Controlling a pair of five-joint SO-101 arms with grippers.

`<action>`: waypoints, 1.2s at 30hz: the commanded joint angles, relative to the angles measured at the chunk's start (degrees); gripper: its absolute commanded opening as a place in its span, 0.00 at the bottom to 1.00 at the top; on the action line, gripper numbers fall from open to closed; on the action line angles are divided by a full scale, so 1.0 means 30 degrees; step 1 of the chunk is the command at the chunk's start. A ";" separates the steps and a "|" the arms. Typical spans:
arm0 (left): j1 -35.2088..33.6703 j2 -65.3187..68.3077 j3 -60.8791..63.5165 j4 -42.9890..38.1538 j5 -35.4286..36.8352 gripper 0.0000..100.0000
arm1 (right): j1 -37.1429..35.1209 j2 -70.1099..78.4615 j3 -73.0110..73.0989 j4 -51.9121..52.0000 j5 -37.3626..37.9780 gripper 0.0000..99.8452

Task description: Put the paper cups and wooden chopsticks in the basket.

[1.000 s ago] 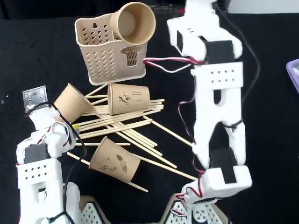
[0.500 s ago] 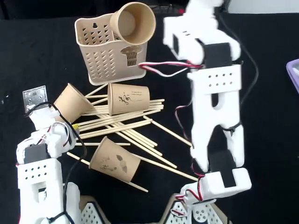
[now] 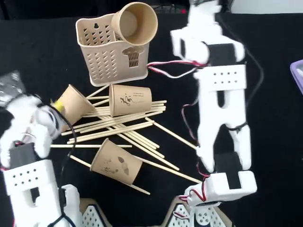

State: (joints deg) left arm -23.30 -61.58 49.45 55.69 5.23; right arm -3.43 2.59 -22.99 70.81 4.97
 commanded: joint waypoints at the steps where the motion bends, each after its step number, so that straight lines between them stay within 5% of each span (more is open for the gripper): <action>1: -0.0044 0.0615 -0.5348 -0.0205 0.0527 0.25 | 0.1231 -0.0659 0.0103 0.0586 0.0176 0.15; 11: 0.3209 1.2923 -1.7275 0.0586 0.3136 0.25 | 0.1729 -0.0659 0.4352 0.0000 -0.0234 0.15; 23: 0.5143 2.5875 -3.2806 0.5128 0.3136 0.25 | 0.1905 -0.0659 1.2000 -0.7619 -0.1231 0.15; 36: 0.5260 3.2850 -3.7524 0.6623 0.3106 0.22 | 0.1875 -0.0571 1.3201 -0.8615 -0.1319 0.15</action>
State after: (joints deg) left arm -8.00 36.88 -58.68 75.30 14.46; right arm 1.85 2.59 16.84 46.20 1.45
